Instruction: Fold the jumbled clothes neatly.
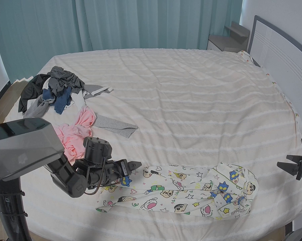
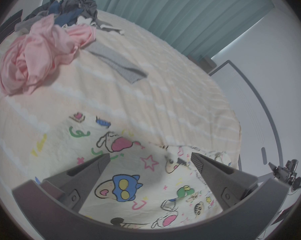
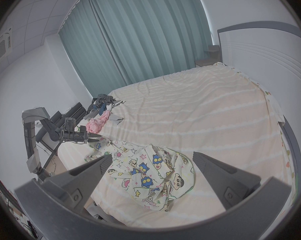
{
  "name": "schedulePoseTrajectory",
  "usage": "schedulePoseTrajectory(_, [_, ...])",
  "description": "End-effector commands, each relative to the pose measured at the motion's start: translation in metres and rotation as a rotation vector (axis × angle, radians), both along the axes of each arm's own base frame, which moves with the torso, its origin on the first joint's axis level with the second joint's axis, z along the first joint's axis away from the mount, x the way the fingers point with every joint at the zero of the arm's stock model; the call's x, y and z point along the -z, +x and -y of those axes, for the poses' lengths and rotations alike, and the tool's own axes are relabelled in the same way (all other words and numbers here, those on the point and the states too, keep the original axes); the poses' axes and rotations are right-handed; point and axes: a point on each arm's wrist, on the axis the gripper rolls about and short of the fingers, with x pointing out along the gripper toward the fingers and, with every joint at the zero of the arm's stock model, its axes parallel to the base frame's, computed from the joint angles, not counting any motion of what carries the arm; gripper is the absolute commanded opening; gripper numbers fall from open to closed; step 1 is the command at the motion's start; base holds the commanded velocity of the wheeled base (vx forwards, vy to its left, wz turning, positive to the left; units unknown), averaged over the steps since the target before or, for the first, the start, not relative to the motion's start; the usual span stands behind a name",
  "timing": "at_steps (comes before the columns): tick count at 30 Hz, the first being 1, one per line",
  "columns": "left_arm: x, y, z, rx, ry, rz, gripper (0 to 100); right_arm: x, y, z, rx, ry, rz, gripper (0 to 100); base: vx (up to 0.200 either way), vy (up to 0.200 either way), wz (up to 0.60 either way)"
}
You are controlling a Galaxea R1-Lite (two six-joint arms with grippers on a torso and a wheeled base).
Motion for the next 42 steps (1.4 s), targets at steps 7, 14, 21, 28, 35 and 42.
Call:
schedulePoseTrajectory(7, [0.042,-0.006,0.003,0.016,0.059,-0.110,100,0.005,-0.001,-0.002,-0.011,0.012,-0.016,100,0.000,0.000,0.00])
schedulePoseTrajectory(14, [0.044,-0.007,0.004,-0.015,0.089,-0.096,100,0.006,-0.001,-0.002,-0.021,0.021,-0.016,100,0.000,0.000,0.00])
schedulePoseTrajectory(21, [-0.016,-0.012,0.000,-0.021,0.028,0.045,100,0.006,0.001,-0.001,-0.021,0.024,-0.021,100,0.000,0.000,0.00])
schedulePoseTrajectory(28, [-0.057,-0.031,-0.012,-0.016,-0.016,0.116,100,0.008,0.002,0.000,-0.020,0.028,-0.028,100,0.000,0.000,0.00])
schedulePoseTrajectory(35, [-0.044,-0.045,-0.042,0.003,0.131,0.074,100,0.009,0.003,0.001,-0.019,0.021,-0.016,100,0.000,0.000,0.00])
schedulePoseTrajectory(42, [-0.022,-0.056,-0.049,0.118,0.186,0.008,100,0.009,0.003,0.001,-0.019,0.022,-0.017,100,0.000,0.000,0.00])
